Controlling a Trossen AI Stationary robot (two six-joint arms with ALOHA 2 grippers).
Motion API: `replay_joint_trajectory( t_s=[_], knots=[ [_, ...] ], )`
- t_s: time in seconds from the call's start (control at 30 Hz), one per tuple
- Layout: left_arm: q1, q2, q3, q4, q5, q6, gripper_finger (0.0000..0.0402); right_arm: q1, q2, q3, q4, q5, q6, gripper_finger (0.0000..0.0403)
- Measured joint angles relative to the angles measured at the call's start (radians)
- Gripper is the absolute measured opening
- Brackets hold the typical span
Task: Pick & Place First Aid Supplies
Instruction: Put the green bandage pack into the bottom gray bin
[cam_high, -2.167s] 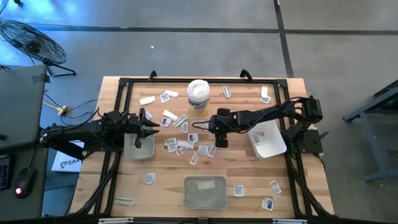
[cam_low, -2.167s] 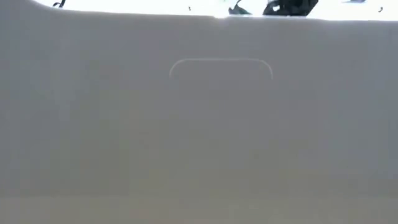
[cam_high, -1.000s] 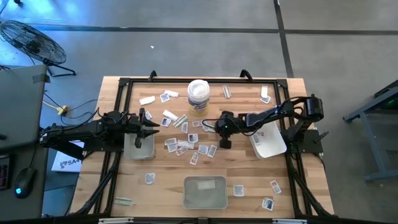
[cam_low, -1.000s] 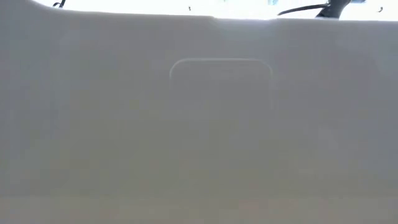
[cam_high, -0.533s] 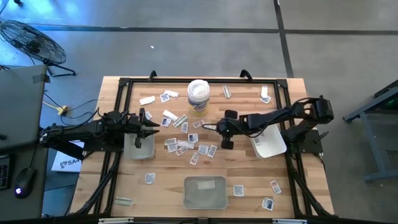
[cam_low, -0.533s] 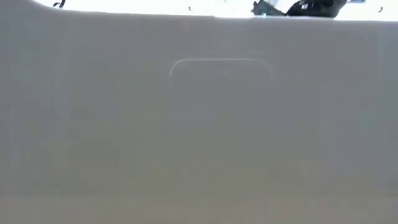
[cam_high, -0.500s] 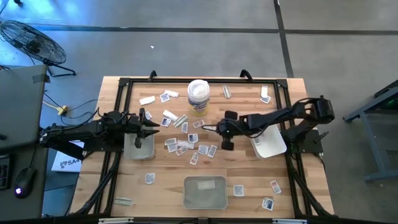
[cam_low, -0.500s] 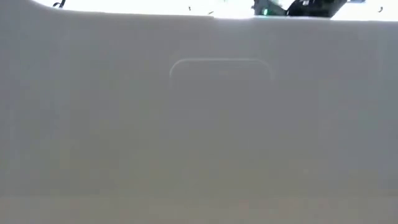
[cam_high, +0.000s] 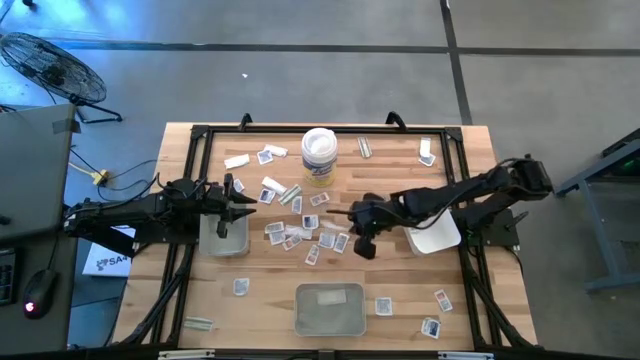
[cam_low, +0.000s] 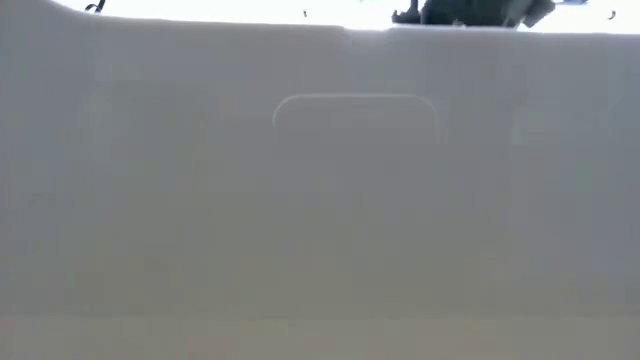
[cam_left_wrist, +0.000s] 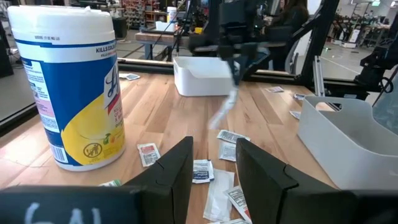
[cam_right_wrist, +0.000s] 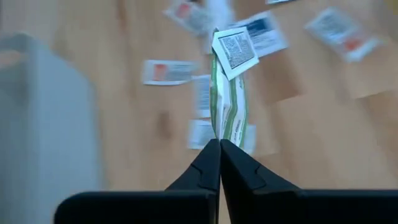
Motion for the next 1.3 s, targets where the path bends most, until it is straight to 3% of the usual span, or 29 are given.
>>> replay_joint_trajectory(
  t_s=[0.33,0.5,0.57,0.87,1.1,1.2,1.3],
  knots=[
    [0.0,0.0,0.0,0.0,0.002,0.0,0.012,0.016,0.022,-0.001,-0.151,-0.008,0.24,0.0001],
    [0.0,0.0,0.0,0.0,0.002,0.0,0.012,0.036,0.022,0.0,-0.102,-0.193,0.224,0.0002],
    [0.0,0.0,0.0,0.0,0.002,0.0,0.012,0.038,0.022,0.0,-0.154,-0.214,0.247,0.0001],
    [0.0,0.0,0.0,0.0,0.002,0.0,0.012,0.036,0.022,0.0,-0.504,-0.05,0.336,0.0001],
    [0.0,0.0,0.0,0.0,0.001,0.0,0.012,0.076,0.005,0.027,-0.506,-0.106,0.301,0.0001],
    [0.0,0.0,0.0,0.0,0.001,0.0,0.012,0.117,0.005,0.087,-0.506,-0.041,0.252,0.0001],
    [0.0,0.0,0.0,-0.001,0.001,0.0,0.012,0.176,0.005,0.156,-0.459,0.089,0.182,0.0001]
  ],
)
